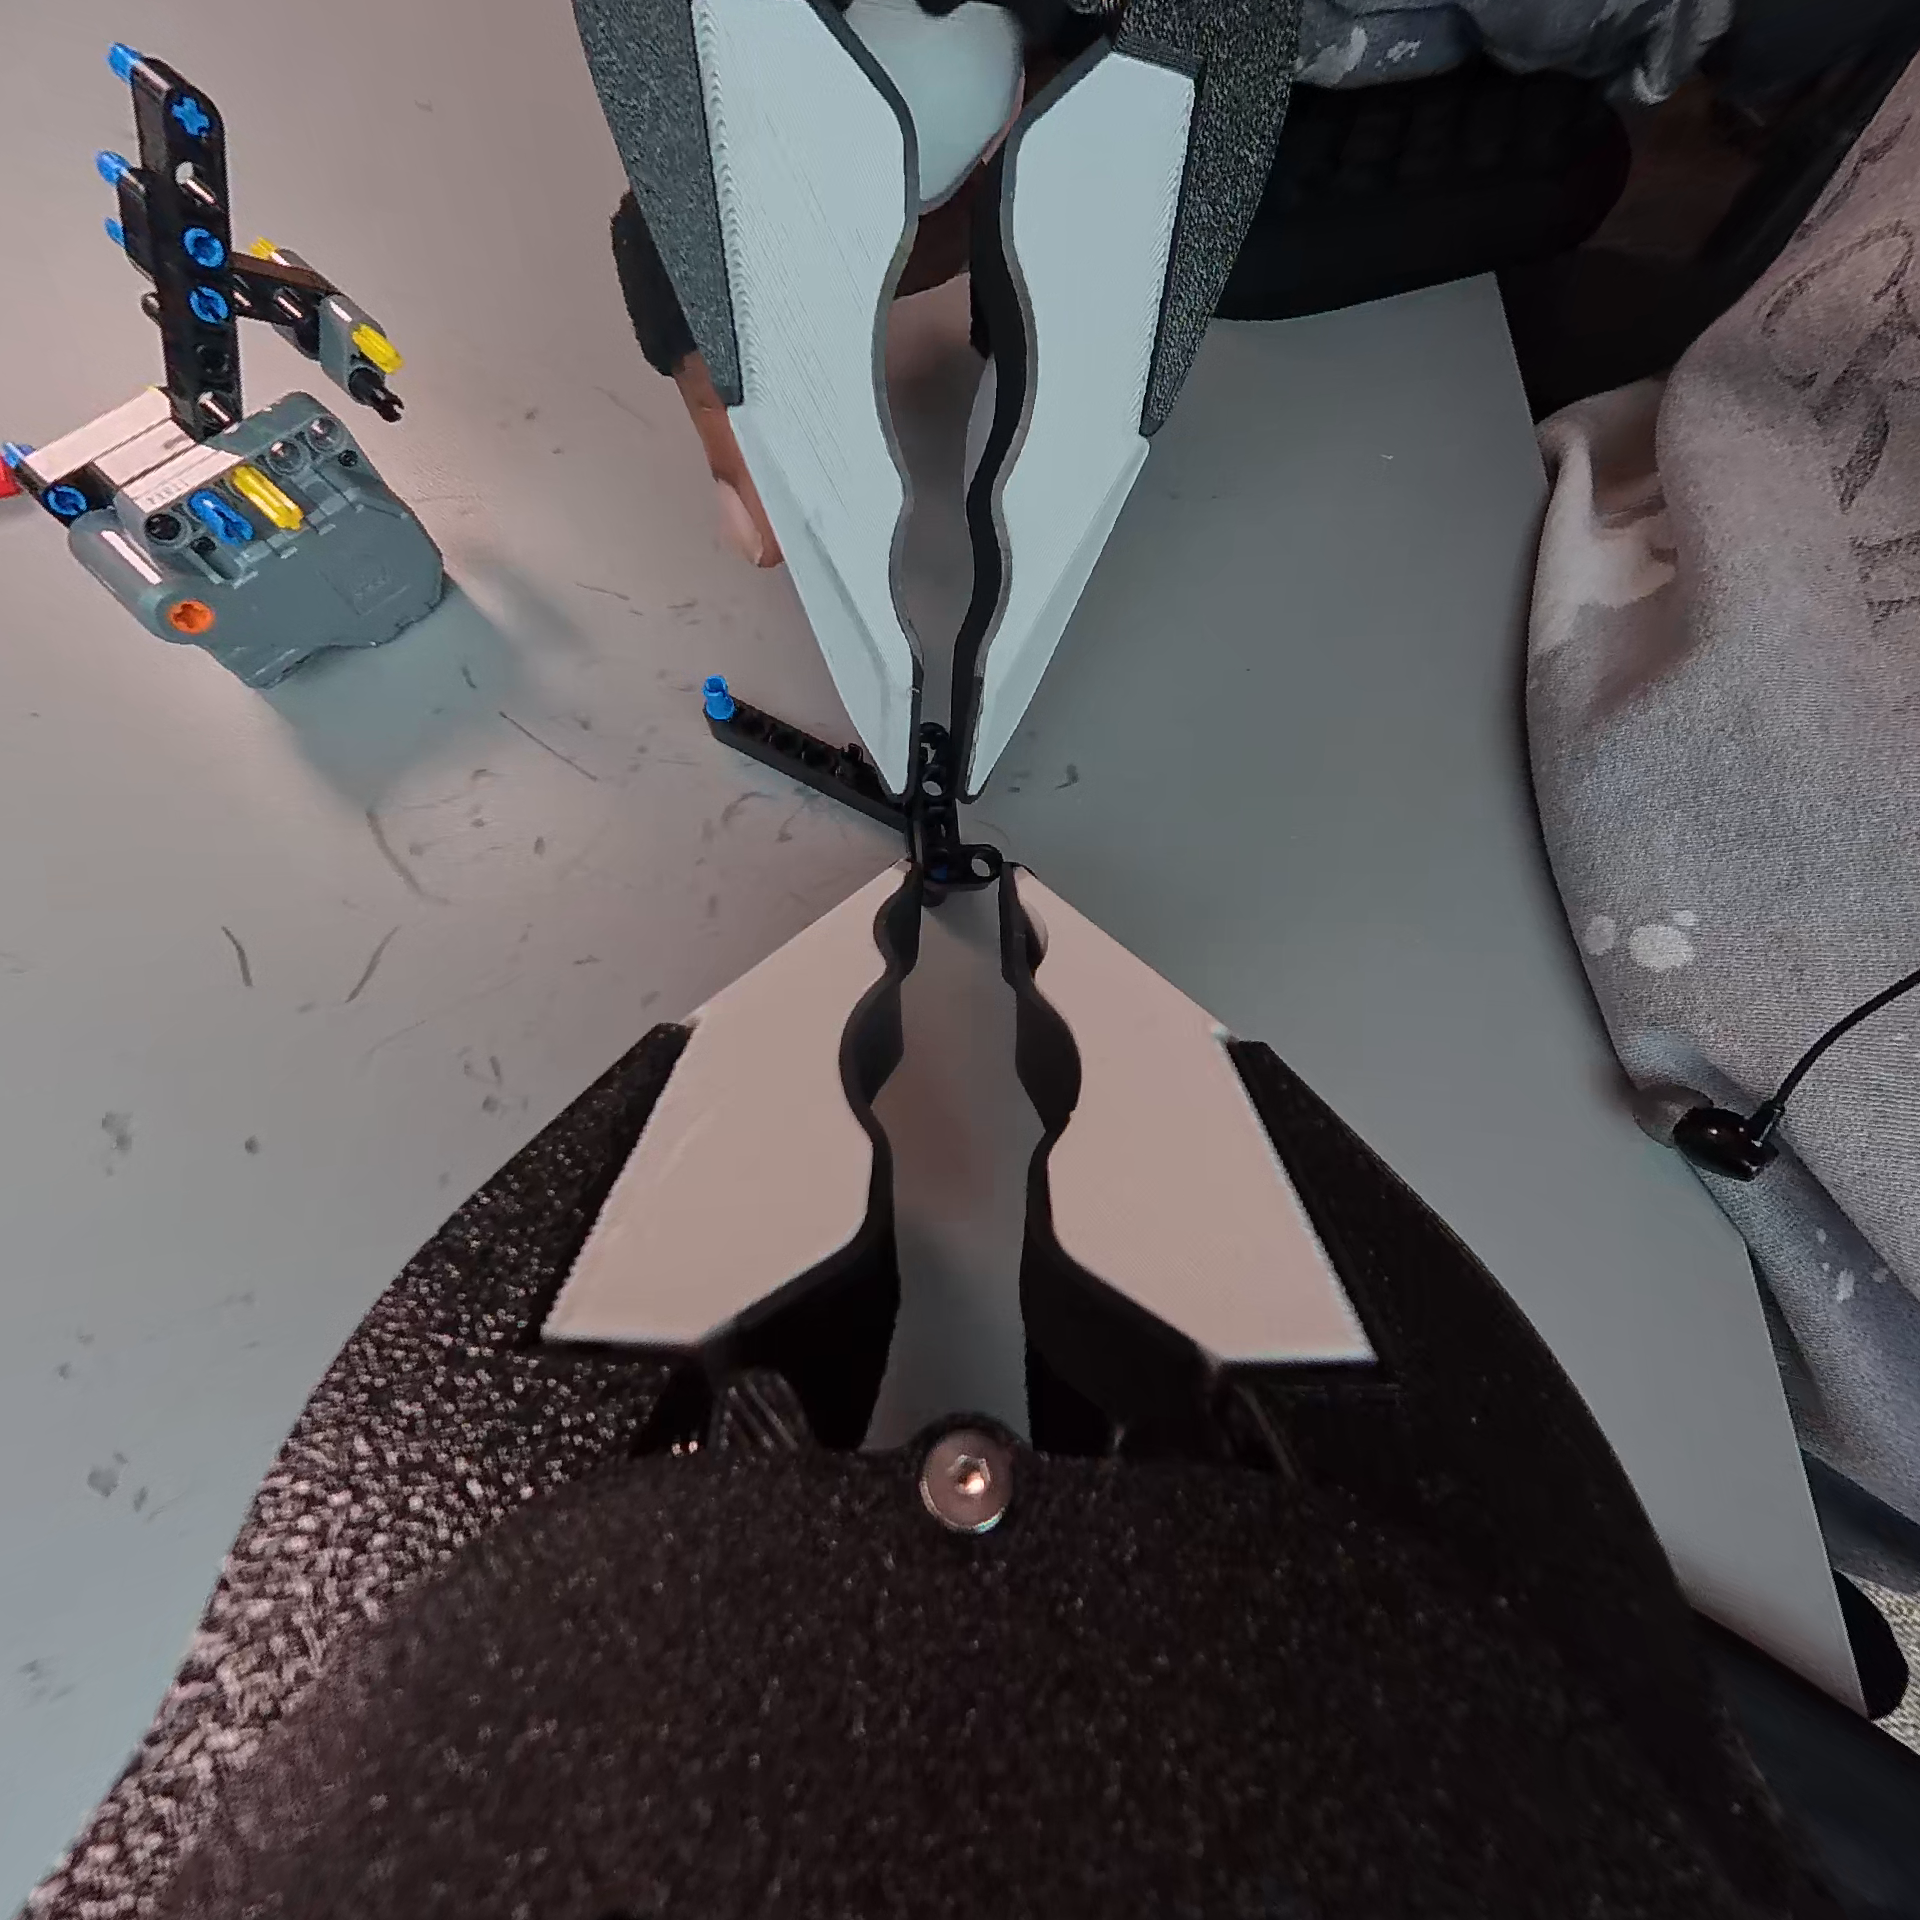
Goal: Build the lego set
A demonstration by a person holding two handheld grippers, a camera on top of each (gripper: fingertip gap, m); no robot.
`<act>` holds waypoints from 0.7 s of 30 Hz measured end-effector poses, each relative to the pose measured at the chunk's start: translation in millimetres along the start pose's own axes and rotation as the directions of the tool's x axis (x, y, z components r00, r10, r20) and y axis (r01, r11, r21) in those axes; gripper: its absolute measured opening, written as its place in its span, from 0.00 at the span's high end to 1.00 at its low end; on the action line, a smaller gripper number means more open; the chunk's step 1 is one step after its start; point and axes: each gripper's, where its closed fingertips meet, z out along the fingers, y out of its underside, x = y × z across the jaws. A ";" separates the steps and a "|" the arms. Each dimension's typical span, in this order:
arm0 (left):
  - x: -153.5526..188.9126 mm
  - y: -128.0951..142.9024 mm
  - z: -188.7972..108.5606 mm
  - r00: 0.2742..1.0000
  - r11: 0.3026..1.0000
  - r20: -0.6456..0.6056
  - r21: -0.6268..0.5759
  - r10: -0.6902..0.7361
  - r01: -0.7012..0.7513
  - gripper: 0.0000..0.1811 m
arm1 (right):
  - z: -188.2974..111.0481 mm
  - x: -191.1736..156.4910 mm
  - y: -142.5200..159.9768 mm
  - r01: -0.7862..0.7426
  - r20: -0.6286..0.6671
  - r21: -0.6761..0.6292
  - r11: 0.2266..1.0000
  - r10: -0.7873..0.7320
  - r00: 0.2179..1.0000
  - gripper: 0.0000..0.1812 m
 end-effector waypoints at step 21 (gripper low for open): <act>-1.0 -2.4 -0.8 1.000 1.000 0.018 0.005 0.014 -0.014 0.93 | -0.5 1.1 1.2 -0.006 -0.017 -0.005 1.000 0.006 1.000 0.96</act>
